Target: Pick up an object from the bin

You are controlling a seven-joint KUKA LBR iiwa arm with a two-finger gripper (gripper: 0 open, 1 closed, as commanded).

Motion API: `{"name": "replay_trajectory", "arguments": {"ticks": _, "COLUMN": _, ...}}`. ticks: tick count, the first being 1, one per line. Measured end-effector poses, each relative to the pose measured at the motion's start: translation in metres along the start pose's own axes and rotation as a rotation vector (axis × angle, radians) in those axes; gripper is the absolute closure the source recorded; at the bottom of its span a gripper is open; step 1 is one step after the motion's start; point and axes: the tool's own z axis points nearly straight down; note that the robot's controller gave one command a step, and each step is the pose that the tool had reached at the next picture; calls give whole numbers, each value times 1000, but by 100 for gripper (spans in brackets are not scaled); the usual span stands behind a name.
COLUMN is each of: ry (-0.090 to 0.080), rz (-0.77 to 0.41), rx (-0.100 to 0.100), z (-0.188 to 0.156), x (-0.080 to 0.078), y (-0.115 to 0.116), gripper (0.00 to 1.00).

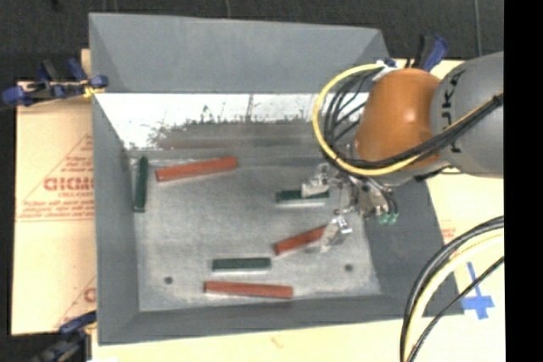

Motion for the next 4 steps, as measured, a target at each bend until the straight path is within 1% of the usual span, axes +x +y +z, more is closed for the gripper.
{"name": "replay_trajectory", "arguments": {"ticks": 1, "ry": -7, "rz": -23, "rx": 5, "z": 16, "x": 5, "y": 6, "gripper": 0}}
{"name": "replay_trajectory", "arguments": {"ticks": 2, "ry": 13, "rz": -126, "rx": 0, "z": 39, "x": 7, "y": 5, "gripper": 100}}
{"name": "replay_trajectory", "arguments": {"ticks": 3, "ry": 13, "rz": -126, "rx": 0, "z": 39, "x": 7, "y": 5, "gripper": 100}}
{"name": "replay_trajectory", "arguments": {"ticks": 4, "ry": 20, "rz": -127, "rx": -1, "z": 35, "x": 10, "y": 5, "gripper": 100}}
